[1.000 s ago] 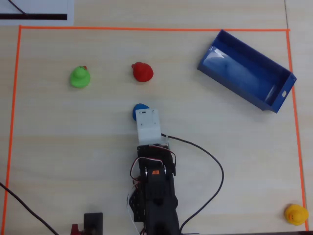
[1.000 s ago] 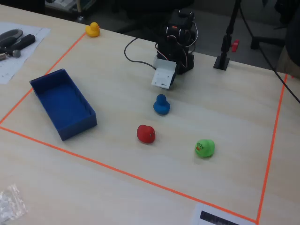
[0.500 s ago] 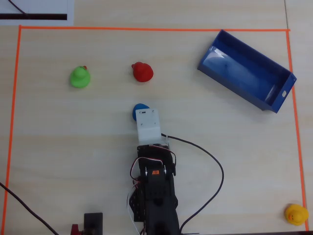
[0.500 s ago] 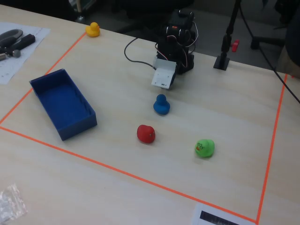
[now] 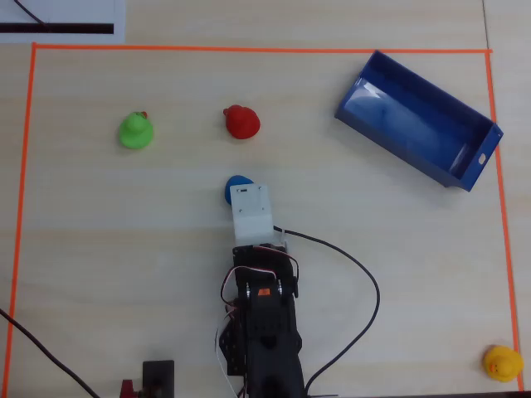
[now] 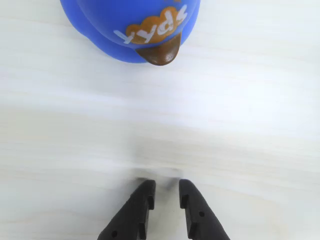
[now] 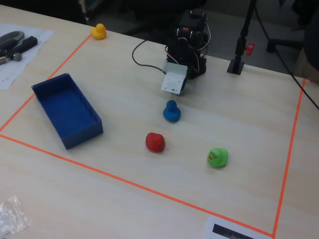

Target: Grasp blue duck and put it into box.

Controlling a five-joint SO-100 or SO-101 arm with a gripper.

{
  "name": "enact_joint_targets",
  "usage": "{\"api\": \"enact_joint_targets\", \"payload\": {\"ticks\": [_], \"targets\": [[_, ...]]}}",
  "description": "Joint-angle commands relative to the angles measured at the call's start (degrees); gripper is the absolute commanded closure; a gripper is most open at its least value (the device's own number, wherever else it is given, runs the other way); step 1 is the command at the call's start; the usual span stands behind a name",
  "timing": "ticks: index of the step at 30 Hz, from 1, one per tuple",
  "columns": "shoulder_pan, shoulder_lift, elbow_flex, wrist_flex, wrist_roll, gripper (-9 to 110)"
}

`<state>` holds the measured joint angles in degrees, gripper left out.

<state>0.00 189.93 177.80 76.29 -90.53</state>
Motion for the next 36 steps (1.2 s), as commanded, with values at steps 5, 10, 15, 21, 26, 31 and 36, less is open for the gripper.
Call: {"api": "enact_joint_targets", "payload": {"ticks": [5, 10, 15, 21, 26, 31, 36], "targets": [[-0.18, -0.18, 0.44, 0.97, -0.18, 98], [-0.18, -0.18, 0.44, 0.97, -0.18, 98], [-0.18, -0.18, 0.44, 0.97, -0.18, 98], [-0.18, -0.18, 0.44, 0.97, -0.18, 98], [-0.18, -0.18, 0.44, 0.97, -0.18, 98], [-0.18, -0.18, 0.44, 0.97, -0.18, 101], [-1.41, -0.44, 0.35, 0.88, -0.62, 101]]}}
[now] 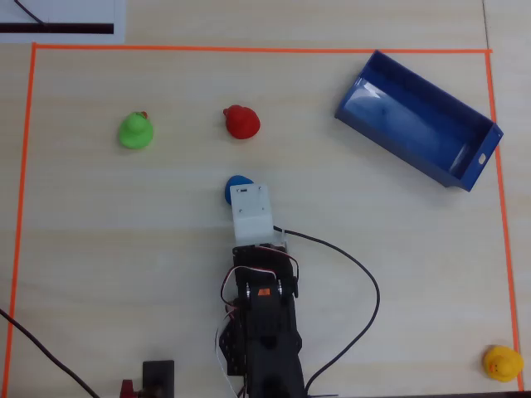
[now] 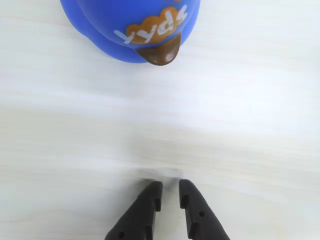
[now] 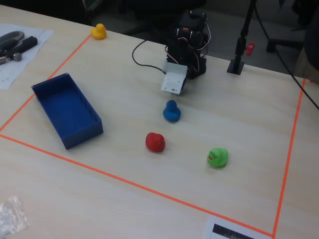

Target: Grasp blue duck and put it into box.

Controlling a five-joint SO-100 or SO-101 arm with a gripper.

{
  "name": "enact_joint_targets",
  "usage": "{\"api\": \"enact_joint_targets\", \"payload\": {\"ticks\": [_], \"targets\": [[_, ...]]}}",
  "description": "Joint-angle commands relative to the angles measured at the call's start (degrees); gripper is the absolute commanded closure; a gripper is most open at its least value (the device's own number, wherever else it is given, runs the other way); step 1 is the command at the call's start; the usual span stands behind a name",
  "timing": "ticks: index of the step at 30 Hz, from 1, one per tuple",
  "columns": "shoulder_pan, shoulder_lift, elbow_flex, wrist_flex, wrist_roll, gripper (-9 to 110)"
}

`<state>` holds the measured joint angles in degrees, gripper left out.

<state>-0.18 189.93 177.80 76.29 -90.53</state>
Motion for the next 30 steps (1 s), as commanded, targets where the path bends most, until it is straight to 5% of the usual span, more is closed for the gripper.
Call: {"api": "enact_joint_targets", "payload": {"ticks": [1, 9, 13, 20, 30], "targets": [[-1.23, -1.32, -0.44, 0.00, -0.70, 101], [-3.43, -33.31, -34.45, 3.78, -1.14, 101], [-1.93, -46.32, -42.98, -5.45, 2.29, 91], [-1.32, -57.22, -45.97, -19.51, 2.90, 62], [-2.55, -66.18, -41.57, -26.81, 2.99, 58]]}}
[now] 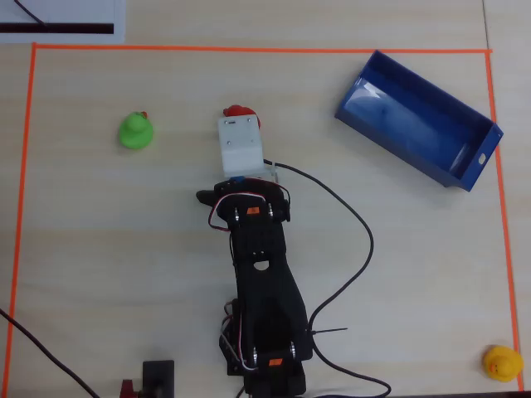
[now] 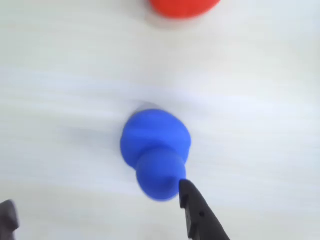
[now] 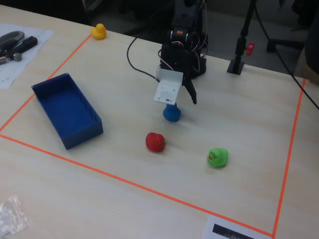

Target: Grasp blue duck and put it into box.

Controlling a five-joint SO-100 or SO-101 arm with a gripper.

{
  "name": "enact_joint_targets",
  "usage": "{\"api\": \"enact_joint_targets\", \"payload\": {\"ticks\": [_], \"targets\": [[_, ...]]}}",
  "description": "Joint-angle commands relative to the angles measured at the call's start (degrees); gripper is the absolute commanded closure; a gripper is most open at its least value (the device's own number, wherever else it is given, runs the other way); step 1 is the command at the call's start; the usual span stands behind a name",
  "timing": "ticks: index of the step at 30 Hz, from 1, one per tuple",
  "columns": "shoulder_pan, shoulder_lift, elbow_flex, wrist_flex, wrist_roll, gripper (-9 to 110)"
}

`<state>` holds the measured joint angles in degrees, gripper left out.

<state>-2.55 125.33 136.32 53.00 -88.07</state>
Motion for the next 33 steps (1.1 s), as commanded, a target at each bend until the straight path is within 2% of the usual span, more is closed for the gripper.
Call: {"api": "enact_joint_targets", "payload": {"ticks": [1, 11, 19, 27, 31, 33], "targets": [[-0.09, -2.64, -0.09, -4.48, 0.53, 58], [4.48, -12.66, -0.62, -17.75, -2.37, 55], [7.12, -13.36, 2.64, -18.02, -4.48, 55], [4.75, -10.11, 8.17, -21.97, -4.92, 56], [3.87, -10.72, 8.96, -24.52, -5.19, 59], [3.87, -11.60, 8.88, -25.05, -8.17, 65]]}}
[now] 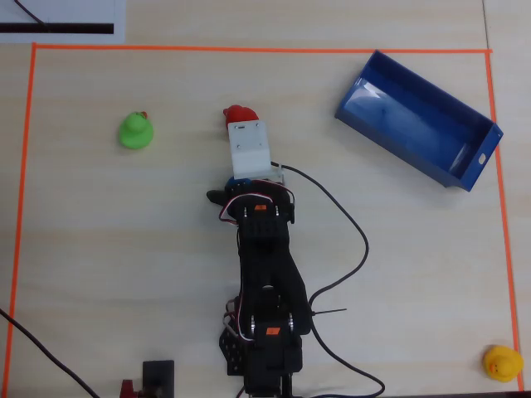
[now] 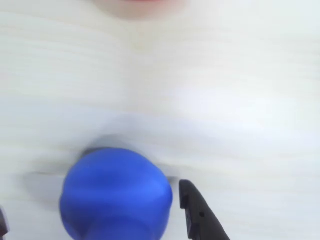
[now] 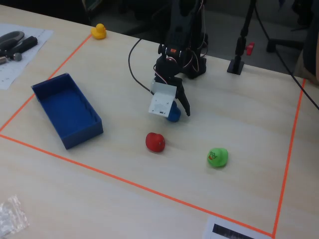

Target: Grasp blue duck and put it into box.

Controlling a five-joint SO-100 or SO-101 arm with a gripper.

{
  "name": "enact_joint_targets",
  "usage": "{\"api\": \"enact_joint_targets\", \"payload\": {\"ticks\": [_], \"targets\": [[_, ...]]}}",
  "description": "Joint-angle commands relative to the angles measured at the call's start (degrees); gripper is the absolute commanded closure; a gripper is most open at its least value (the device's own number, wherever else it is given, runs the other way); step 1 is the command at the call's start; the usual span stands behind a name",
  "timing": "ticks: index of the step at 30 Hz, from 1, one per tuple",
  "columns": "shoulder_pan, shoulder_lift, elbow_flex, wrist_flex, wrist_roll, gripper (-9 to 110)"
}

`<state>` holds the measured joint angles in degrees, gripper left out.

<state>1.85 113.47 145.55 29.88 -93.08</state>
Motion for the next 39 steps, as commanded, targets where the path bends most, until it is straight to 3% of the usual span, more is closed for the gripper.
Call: {"api": "enact_joint_targets", "payload": {"ticks": [1, 4, 10, 15, 21, 34, 39], "targets": [[-0.53, -0.26, -0.44, -1.93, -4.66, 71], [-0.18, -0.97, -1.23, -1.85, -5.10, 89], [0.53, -0.09, -2.02, -0.09, -5.71, 89], [0.62, 0.62, -2.81, 2.81, -7.82, 101], [2.99, 1.14, -12.30, 8.26, -4.04, 101], [22.15, -23.82, -70.22, 12.74, 3.34, 101], [30.06, -32.34, -81.04, 9.40, 2.90, 101]]}}
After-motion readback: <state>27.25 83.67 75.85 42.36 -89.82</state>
